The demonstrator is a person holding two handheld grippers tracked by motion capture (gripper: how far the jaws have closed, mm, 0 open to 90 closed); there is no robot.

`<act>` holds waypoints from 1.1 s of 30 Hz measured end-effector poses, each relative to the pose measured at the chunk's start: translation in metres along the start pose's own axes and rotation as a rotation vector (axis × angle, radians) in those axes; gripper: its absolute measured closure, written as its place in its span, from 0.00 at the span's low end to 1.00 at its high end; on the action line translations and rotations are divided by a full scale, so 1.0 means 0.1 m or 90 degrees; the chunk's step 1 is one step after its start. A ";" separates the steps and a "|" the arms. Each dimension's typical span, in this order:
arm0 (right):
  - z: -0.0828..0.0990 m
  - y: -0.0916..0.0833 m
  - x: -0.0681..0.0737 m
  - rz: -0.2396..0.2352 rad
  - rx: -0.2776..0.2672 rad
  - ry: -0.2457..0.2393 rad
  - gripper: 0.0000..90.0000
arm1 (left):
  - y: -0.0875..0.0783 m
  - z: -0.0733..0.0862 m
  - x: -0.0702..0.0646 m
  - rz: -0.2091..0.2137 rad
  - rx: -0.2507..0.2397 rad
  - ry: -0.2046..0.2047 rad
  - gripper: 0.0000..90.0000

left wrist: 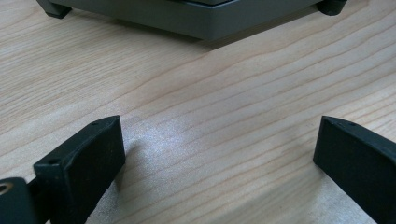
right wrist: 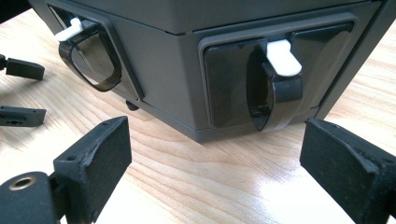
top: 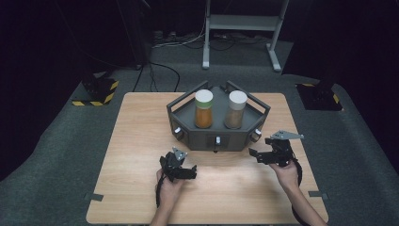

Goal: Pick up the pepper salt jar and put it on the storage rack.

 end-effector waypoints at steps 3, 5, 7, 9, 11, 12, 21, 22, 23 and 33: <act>0.02 0.01 0.00 0.000 0.001 0.000 0.09 | 0.00 0.00 0.00 0.000 0.000 0.001 0.02; 0.03 0.01 0.01 0.000 0.002 0.001 0.09 | 0.00 0.00 0.00 0.000 0.000 0.001 0.02; 0.04 0.01 0.02 0.001 0.003 -0.002 0.09 | 0.00 0.00 0.00 0.000 0.000 0.000 0.02; 0.05 0.02 0.03 0.002 0.005 -0.003 0.10 | 0.00 0.00 0.00 0.000 0.000 0.000 0.02; 0.06 0.02 0.04 0.004 0.008 -0.007 0.10 | 0.00 0.00 0.00 0.000 0.000 0.001 0.02; 0.07 0.03 0.05 0.005 0.010 -0.009 0.10 | 0.00 0.00 0.00 0.000 0.000 0.001 0.02; 0.12 0.07 0.10 0.013 0.025 -0.021 0.10 | 0.00 0.00 0.00 0.000 -0.001 0.000 0.02; 0.13 0.07 0.11 0.013 0.027 -0.020 0.10 | 0.00 0.00 0.00 0.000 0.000 0.000 0.02; 0.14 0.08 0.11 0.014 0.028 -0.022 0.10 | 0.00 0.00 0.00 0.000 -0.001 0.000 0.02; 0.27 0.14 0.15 0.025 0.049 -0.030 0.10 | 0.00 0.00 0.00 0.000 -0.001 0.000 0.02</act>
Point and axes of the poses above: each handheld gripper's, and its own axes: y roughly forward along the jaws, z roughly out of its underside, x roughly to its left, the point moved 5 cm from there along y, roughly forward along the jaws, and after that the axes turned 13 degrees about -x, right-handed, at the moved point
